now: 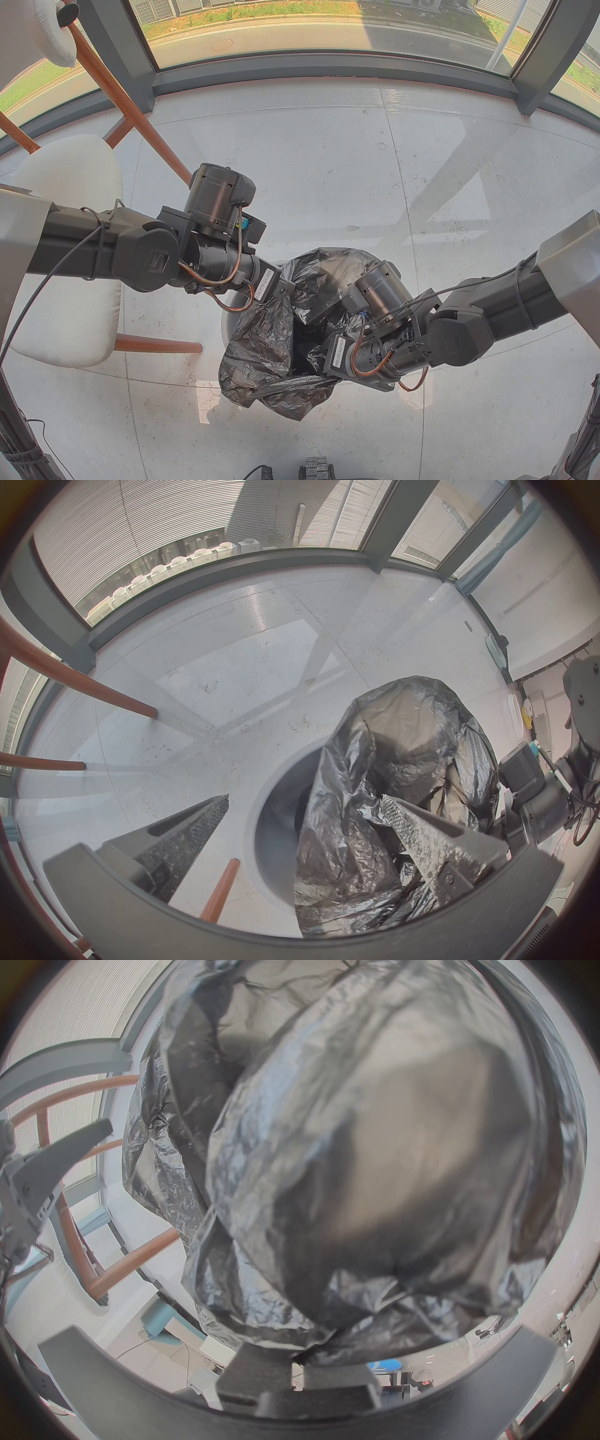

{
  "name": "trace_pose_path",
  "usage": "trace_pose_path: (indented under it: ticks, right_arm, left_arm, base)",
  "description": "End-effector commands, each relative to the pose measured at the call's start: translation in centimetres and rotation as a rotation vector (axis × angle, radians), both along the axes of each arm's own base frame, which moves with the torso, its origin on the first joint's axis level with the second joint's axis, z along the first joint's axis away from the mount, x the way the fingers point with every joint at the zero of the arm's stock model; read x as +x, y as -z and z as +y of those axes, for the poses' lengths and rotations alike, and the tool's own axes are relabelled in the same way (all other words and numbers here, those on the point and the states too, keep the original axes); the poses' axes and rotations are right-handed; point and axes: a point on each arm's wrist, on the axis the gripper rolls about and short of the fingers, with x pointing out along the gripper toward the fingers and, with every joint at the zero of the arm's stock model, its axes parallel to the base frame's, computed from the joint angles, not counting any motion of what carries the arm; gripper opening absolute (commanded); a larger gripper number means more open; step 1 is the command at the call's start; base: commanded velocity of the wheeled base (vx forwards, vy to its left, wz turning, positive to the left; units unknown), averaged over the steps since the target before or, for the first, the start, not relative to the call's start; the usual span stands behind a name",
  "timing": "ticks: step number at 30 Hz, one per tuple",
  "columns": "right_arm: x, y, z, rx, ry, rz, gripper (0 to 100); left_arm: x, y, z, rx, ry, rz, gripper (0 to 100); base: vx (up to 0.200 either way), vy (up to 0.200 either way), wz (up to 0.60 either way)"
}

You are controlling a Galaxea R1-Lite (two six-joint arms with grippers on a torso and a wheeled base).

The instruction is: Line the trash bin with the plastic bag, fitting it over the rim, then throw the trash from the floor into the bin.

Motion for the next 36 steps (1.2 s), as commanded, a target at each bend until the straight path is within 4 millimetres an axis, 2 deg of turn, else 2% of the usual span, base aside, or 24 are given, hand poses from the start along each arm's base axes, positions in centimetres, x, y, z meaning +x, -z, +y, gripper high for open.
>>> trace_pose_path:
  ticks: [1,7,11,12,17,28,31,34,35,36]
  right_arm:
    - [-0.4,0.2,-0.5,-0.015,0.004,0.011,0]
    - [0.6,1.2,-1.1,-0.036,0.036,0.020,0]
    - [0.6,1.4,-1.3,-0.050,0.031,0.023,0]
    - [0.7,1.5,-1.5,-0.058,0.025,0.022,100]
    - [1.3,2.2,-1.8,-0.090,0.031,0.009,100]
    - [1.8,1.7,-2.2,-0.091,0.069,-0.040,100]
    - [2.0,1.4,-2.5,-0.084,0.078,-0.048,100]
    - [2.1,0.5,-3.0,-0.067,0.091,-0.065,100]
    - [2.0,0.1,-3.1,-0.061,0.092,-0.070,100]
    - [1.9,-0.3,-3.2,-0.053,0.095,-0.075,100]
  left_arm:
    - [0.2,0.6,-0.1,0.009,0.000,0.012,100]
    - [0.0,1.5,0.1,0.026,0.001,0.038,100]
    - [-0.3,2.1,0.2,0.035,0.003,0.057,100]
    - [-0.4,2.1,0.2,0.037,0.003,0.060,100]
    - [-0.3,2.2,0.2,0.030,0.005,0.061,100]
    - [-0.4,2.1,-0.3,0.016,0.028,0.050,100]
    - [0.0,3.2,-0.7,0.028,0.032,0.074,100]
    - [0.1,3.5,-0.8,0.023,0.032,0.066,100]
    - [0.2,3.5,-0.8,0.022,0.031,0.066,0]
    - [0.2,3.7,-0.9,0.023,0.030,0.071,0]
  base:
    - [0.000,0.000,0.00]
    - [0.000,0.000,0.00]
    - [0.000,0.000,0.00]
    - [0.000,0.000,0.00]
    - [0.000,0.000,0.00]
    - [0.000,0.000,0.00]
    - [0.000,0.000,0.00]
    - [0.000,0.000,0.00]
    - [0.000,0.000,0.00]
    - [0.000,0.000,0.00]
